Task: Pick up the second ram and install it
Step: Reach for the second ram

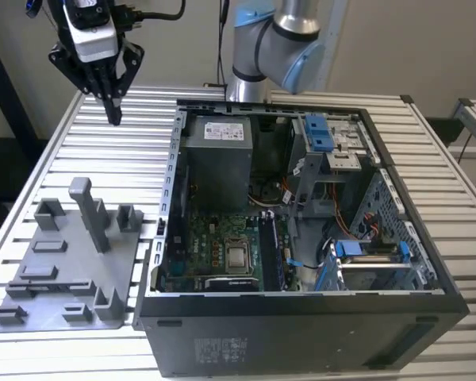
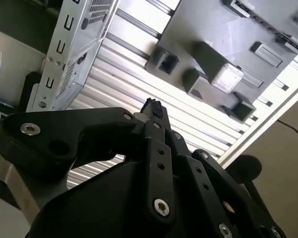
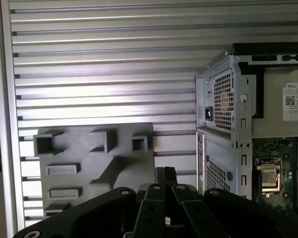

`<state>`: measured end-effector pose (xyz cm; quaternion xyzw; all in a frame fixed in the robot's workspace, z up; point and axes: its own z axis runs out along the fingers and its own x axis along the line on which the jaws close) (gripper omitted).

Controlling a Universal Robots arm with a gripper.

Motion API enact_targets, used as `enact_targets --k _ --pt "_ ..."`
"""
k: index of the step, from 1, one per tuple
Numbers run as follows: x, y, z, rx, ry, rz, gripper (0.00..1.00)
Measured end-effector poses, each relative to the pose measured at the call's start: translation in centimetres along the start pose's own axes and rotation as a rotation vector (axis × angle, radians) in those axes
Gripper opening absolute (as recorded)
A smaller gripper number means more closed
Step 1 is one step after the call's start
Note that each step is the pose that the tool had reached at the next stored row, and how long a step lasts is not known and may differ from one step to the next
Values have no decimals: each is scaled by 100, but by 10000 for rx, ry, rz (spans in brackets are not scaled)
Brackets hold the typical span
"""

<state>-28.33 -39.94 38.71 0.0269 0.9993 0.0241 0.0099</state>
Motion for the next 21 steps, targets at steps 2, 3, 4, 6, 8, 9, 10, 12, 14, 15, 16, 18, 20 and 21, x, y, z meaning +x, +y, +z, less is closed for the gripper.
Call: enact_targets --k 2,3,4,6,8,9,10,12,14,15,16,18,20,21 --pt "73 -5 1 0 1 -21 11" --pt "110 -7 2 0 2 -31 11" --pt "148 -10 3 0 2 -43 11" --pt "218 -16 5 -1 4 -63 11" --pt "293 -23 5 -1 4 -78 11" --pt "330 -27 5 -1 5 -84 11" --pt "367 -30 6 -2 4 -91 11" --pt "434 -35 9 -2 5 -106 11" --pt "498 -39 11 -2 6 -120 11" --pt "530 -42 12 -2 7 -127 11" --pt "565 -44 15 -2 6 -134 11" --pt "634 -49 18 -2 7 -149 11" --pt "709 -54 21 -3 8 -166 11" --pt "747 -57 23 -3 9 -175 11"
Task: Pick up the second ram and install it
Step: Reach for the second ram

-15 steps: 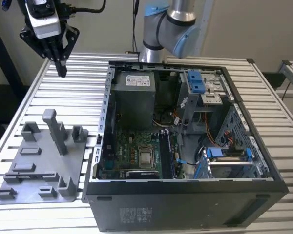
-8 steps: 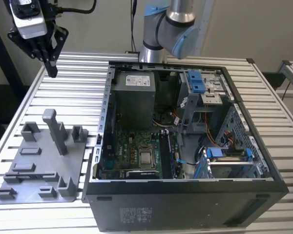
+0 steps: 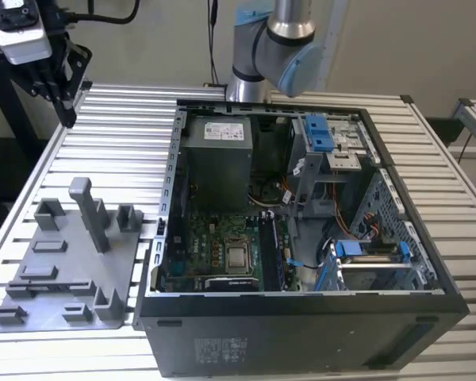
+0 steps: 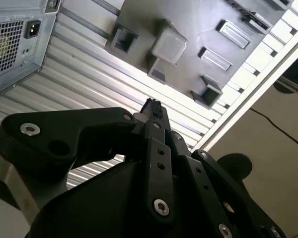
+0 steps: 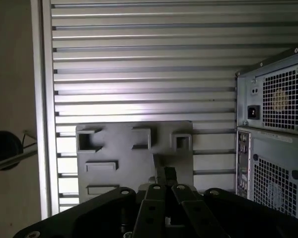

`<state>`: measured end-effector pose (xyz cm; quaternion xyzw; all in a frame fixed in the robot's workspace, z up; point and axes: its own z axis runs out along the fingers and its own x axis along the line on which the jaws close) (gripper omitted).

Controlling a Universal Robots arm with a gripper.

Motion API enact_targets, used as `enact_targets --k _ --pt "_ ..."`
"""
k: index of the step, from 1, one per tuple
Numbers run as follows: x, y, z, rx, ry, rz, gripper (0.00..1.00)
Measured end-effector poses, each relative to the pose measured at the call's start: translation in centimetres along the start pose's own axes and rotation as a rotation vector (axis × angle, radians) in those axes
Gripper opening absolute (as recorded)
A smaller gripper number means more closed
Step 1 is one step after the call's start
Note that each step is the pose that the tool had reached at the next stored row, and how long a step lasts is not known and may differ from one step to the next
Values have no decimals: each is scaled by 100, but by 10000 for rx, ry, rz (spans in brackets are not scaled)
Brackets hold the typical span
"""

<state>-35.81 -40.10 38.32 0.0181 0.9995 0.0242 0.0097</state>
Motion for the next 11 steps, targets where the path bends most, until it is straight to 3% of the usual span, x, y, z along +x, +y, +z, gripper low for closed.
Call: enact_targets --k 11 --pt "395 -19 13 -2 6 -119 11"
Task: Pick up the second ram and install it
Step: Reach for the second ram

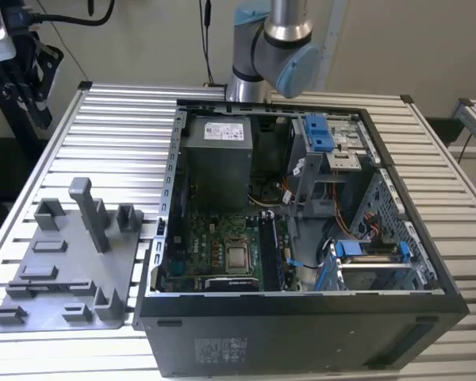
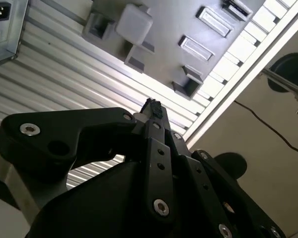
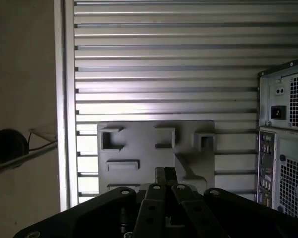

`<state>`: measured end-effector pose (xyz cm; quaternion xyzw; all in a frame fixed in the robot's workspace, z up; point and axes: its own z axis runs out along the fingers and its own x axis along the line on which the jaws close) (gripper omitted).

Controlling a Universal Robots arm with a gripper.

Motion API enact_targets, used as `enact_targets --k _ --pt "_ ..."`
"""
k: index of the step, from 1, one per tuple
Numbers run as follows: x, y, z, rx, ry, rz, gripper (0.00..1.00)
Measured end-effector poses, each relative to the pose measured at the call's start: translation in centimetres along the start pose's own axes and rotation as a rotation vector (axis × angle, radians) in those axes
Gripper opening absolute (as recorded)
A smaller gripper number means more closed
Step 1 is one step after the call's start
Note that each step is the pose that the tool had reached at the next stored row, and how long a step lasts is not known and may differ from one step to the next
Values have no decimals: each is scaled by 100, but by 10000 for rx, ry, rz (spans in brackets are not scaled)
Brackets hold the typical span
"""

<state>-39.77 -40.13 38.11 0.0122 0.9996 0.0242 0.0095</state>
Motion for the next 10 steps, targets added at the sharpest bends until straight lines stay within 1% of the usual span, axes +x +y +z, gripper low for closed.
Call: enact_targets --k 2,8,10 --pt "41 -1 0 0 2 -18 11" --pt "43 -3 -1 0 2 -20 11" --pt "43 -22 -1 0 2 -19 11"
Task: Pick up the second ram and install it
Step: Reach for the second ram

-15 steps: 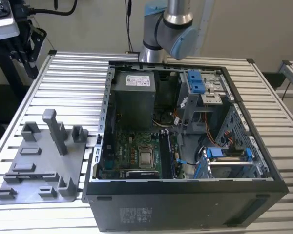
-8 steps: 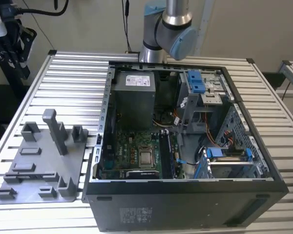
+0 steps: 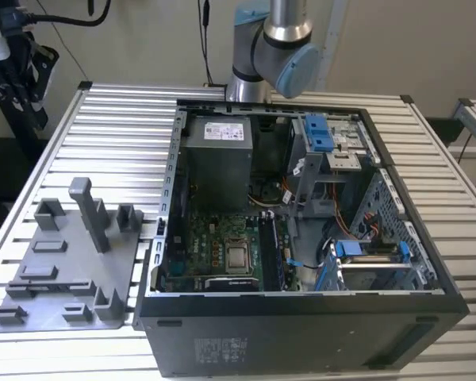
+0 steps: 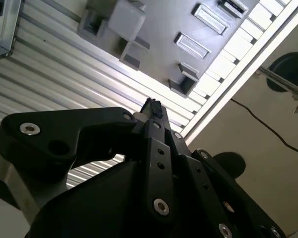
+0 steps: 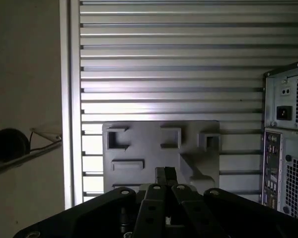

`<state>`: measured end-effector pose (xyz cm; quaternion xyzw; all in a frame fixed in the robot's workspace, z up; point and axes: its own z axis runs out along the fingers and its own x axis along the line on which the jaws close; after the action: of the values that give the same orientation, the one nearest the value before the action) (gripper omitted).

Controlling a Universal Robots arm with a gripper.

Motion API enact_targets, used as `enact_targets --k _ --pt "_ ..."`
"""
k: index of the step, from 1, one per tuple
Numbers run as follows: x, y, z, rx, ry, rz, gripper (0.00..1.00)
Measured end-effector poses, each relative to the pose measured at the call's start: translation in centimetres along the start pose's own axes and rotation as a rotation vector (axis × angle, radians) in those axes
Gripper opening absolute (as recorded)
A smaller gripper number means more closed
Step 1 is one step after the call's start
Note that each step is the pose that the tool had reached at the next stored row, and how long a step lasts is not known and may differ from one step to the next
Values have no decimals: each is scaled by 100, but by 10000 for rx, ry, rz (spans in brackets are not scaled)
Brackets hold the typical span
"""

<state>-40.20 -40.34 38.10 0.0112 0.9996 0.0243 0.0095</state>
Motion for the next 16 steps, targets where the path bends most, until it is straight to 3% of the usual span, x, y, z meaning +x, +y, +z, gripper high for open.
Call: enact_targets --k 3,11,16 --pt "-2 -74 -2 -1 -1 -5 11" --pt "-10 -376 -10 -1 0 -7 11" --pt "25 -500 1 -1 0 -6 11"
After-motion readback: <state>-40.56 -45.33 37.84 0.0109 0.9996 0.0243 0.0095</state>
